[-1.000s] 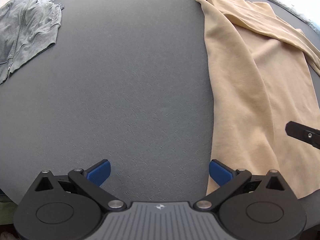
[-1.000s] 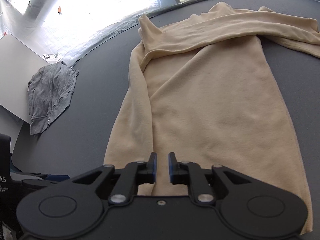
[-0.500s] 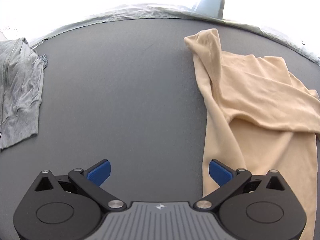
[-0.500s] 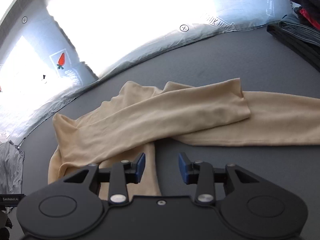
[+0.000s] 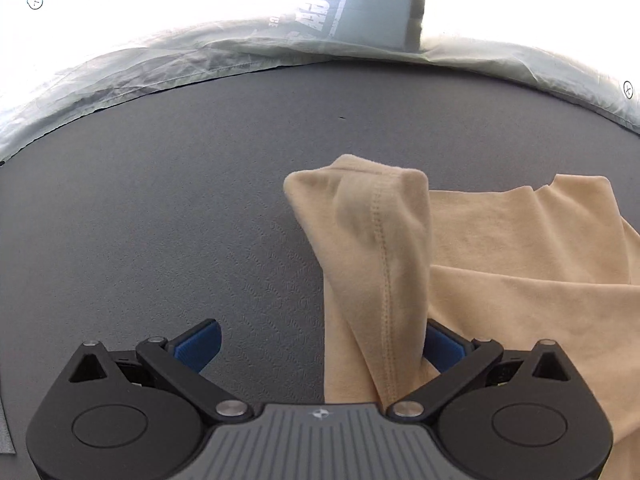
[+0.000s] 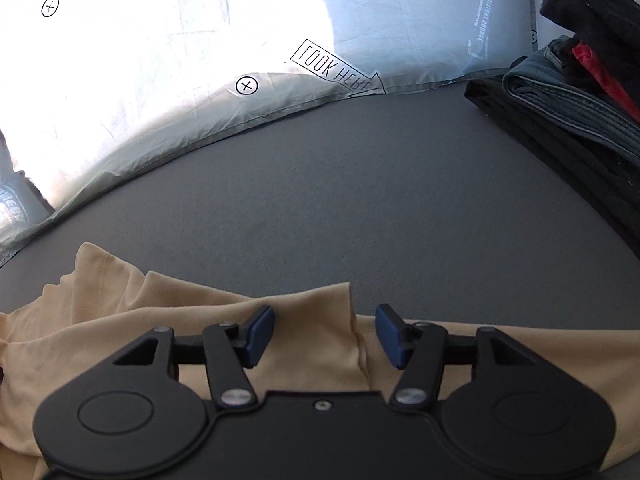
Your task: Fold clothes
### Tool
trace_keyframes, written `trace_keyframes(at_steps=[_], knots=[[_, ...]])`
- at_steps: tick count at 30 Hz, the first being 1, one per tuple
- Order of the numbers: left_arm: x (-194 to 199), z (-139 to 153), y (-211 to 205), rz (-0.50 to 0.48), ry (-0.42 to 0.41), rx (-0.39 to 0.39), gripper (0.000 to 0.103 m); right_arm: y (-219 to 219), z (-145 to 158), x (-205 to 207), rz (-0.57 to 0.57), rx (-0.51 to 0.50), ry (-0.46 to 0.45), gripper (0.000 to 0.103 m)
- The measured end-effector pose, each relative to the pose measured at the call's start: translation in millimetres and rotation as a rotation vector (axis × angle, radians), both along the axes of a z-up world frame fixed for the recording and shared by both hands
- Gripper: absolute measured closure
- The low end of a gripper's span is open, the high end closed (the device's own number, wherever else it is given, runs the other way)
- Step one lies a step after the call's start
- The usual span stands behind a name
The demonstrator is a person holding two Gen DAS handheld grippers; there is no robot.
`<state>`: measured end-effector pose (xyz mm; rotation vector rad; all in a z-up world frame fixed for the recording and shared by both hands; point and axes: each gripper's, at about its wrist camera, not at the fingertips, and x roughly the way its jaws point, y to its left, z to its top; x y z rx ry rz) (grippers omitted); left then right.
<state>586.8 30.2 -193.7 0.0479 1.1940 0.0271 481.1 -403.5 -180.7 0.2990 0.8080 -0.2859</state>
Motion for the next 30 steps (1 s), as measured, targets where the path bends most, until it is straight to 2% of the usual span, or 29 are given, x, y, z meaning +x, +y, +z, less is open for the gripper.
trace_keyframes(at_steps=[1,2,3,4,8,12,17,22,26,30], knots=[[2,0,0,0.003,0.002,-0.008,0.0,1,0,0,0.005,-0.006,0.003,0.071],[4,0,1,0.008,0.006,-0.017,0.0,3,0,-1,0.006,-0.015,0.008,0.079],[5,0,2,0.012,0.009,-0.023,0.0,6,1,-2,-0.004,-0.032,0.011,0.093],[6,0,2,0.014,0.01,-0.024,0.0,6,2,-3,-0.01,-0.039,0.01,0.099],[6,6,-5,-0.002,-0.003,0.017,0.0,3,12,-9,-0.04,-0.039,-0.041,0.101],[3,18,-11,-0.029,-0.047,0.057,0.0,1,39,-16,-0.045,-0.058,-0.127,0.101],[4,20,-15,-0.04,-0.062,0.047,0.0,-1,65,-23,-0.039,-0.177,-0.189,0.101],[3,24,-20,-0.049,-0.109,0.006,0.0,-16,61,-26,-0.074,-0.234,-0.143,0.101],[3,31,-22,-0.063,-0.171,0.007,0.0,-34,49,-29,-0.132,-0.207,-0.095,0.101],[14,17,-21,-0.076,-0.138,0.055,0.0,-39,35,-30,-0.156,-0.181,-0.053,0.101]])
